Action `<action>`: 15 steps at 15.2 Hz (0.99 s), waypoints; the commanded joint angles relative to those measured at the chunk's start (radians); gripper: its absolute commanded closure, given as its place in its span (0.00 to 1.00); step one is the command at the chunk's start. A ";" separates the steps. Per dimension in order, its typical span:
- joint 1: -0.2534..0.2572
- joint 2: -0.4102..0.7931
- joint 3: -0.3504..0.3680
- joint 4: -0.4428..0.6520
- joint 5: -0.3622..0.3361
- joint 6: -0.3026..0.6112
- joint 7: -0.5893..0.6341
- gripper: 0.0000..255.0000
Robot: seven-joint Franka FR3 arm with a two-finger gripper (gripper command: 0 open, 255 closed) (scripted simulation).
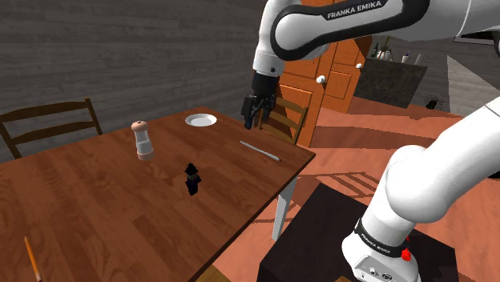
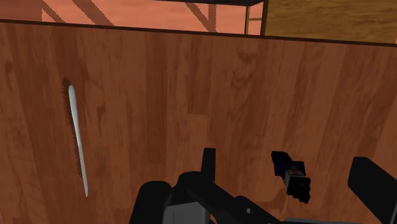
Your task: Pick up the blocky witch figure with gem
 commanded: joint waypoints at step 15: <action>0.058 0.591 0.104 0.301 -0.036 0.267 0.185 0.00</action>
